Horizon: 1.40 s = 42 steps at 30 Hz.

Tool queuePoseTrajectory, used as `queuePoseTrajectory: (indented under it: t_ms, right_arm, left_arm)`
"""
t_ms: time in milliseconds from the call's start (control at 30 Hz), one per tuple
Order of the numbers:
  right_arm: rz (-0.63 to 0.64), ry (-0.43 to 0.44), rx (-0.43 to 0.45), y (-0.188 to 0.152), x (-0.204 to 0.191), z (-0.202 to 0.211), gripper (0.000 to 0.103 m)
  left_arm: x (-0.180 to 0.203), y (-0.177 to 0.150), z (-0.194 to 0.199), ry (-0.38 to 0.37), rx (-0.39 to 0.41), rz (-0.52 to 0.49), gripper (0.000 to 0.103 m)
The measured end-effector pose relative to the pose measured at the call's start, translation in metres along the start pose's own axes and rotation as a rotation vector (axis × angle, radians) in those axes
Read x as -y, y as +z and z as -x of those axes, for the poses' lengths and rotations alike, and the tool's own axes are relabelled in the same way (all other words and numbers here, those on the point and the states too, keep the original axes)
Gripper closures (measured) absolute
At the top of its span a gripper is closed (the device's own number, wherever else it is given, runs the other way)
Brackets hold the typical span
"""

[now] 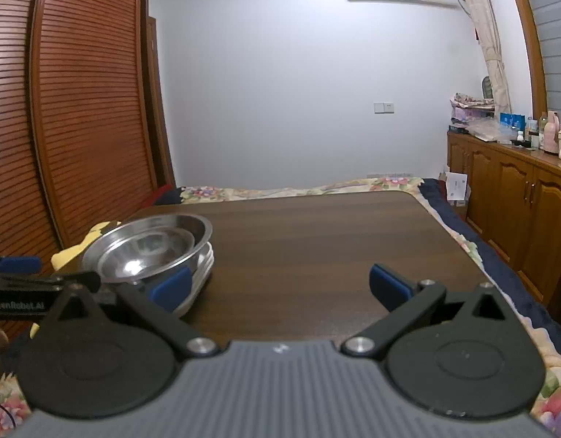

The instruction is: Organize plates and bowls

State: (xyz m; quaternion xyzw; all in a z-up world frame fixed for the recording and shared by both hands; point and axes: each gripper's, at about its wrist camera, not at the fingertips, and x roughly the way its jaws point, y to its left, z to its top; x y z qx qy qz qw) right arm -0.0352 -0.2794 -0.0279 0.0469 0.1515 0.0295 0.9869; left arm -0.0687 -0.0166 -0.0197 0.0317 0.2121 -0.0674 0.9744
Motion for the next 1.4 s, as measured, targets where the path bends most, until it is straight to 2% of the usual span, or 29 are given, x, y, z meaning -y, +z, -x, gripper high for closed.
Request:
queuePoseTrajectory:
  t_ms: [1400]
  right_arm:
    - [0.002,-0.006,0.007,-0.0025,0.0035,-0.0004,0.0]
  left_arm:
    - [-0.0046,0.0024,0.0047,0.009,0.012,0.009,0.0]
